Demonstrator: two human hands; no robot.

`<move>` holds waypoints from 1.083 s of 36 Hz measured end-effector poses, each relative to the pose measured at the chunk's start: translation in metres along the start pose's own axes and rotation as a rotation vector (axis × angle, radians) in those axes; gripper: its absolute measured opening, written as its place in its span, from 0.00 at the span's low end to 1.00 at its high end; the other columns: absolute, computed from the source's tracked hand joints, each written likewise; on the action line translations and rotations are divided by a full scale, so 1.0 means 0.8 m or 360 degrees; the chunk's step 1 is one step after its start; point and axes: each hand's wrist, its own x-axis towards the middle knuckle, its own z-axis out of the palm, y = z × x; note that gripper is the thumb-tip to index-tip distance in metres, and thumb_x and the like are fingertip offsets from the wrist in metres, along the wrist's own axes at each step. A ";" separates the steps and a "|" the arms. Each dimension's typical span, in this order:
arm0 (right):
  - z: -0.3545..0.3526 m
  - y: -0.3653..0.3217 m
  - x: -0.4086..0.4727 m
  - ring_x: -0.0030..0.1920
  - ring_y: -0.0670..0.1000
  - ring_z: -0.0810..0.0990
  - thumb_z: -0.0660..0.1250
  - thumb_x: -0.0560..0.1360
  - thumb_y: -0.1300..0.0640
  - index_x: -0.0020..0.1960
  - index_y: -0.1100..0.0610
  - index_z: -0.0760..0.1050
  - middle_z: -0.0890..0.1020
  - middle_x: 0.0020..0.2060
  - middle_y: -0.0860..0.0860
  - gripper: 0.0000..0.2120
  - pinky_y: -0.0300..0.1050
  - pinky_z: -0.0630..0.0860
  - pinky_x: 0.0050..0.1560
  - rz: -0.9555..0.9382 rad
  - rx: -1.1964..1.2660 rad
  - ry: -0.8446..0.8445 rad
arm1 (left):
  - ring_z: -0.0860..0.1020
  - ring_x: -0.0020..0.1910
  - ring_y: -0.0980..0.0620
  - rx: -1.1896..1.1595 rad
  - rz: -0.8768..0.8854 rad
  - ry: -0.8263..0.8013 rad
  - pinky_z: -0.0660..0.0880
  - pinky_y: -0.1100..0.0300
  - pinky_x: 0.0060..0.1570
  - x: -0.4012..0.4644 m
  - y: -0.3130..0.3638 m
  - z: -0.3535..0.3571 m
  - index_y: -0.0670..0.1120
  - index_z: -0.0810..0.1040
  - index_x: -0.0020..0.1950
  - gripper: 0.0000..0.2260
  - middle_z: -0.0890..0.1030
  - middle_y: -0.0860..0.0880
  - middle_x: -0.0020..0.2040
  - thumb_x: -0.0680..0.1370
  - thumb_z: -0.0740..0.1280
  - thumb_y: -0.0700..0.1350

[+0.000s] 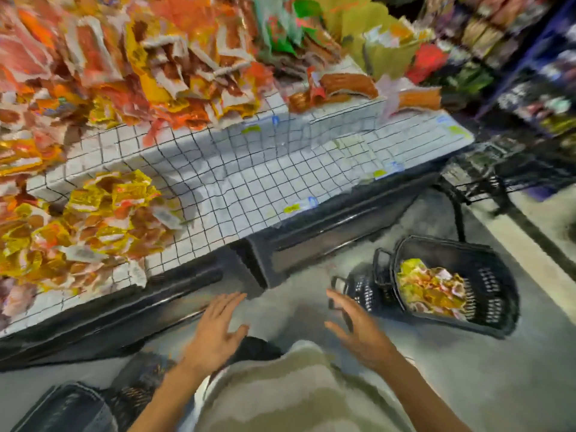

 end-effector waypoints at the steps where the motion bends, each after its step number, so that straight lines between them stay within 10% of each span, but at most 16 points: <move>1: -0.014 0.014 -0.015 0.75 0.40 0.60 0.68 0.81 0.49 0.75 0.39 0.60 0.62 0.74 0.37 0.28 0.33 0.59 0.73 0.0070 -0.0020 0.0043 | 0.67 0.74 0.42 0.0028 0.0060 -0.0031 0.61 0.45 0.76 0.009 0.018 0.010 0.43 0.72 0.73 0.30 0.71 0.44 0.73 0.76 0.61 0.59; 9: -0.093 0.120 -0.128 0.71 0.50 0.74 0.71 0.79 0.54 0.75 0.52 0.69 0.74 0.70 0.46 0.25 0.32 0.71 0.63 0.0491 0.0104 0.0248 | 0.67 0.73 0.49 0.0221 0.0331 -0.0417 0.56 0.65 0.72 0.082 0.137 0.076 0.46 0.71 0.74 0.24 0.71 0.49 0.73 0.80 0.66 0.54; 15: -0.114 0.185 -0.187 0.69 0.44 0.71 0.70 0.80 0.49 0.76 0.53 0.69 0.73 0.72 0.47 0.27 0.32 0.64 0.65 0.0827 0.0274 0.0389 | 0.71 0.70 0.47 0.0399 0.0460 -0.0713 0.66 0.52 0.71 0.137 0.210 0.129 0.47 0.71 0.73 0.22 0.73 0.49 0.70 0.80 0.69 0.46; 33: -0.260 0.271 -0.250 0.69 0.50 0.73 0.66 0.82 0.48 0.75 0.50 0.68 0.73 0.72 0.47 0.24 0.45 0.70 0.70 0.1483 0.0641 0.0700 | 0.71 0.69 0.52 0.0548 0.0818 -0.1241 0.63 0.69 0.58 0.307 0.452 0.303 0.51 0.71 0.73 0.21 0.74 0.49 0.71 0.80 0.67 0.46; 39: -0.343 0.297 -0.205 0.70 0.51 0.73 0.66 0.82 0.53 0.75 0.55 0.69 0.74 0.71 0.51 0.22 0.45 0.69 0.71 0.1419 0.0553 0.0646 | 0.68 0.73 0.49 0.0678 0.0905 -0.1335 0.63 0.59 0.71 0.359 0.496 0.351 0.51 0.67 0.77 0.23 0.69 0.49 0.75 0.82 0.64 0.51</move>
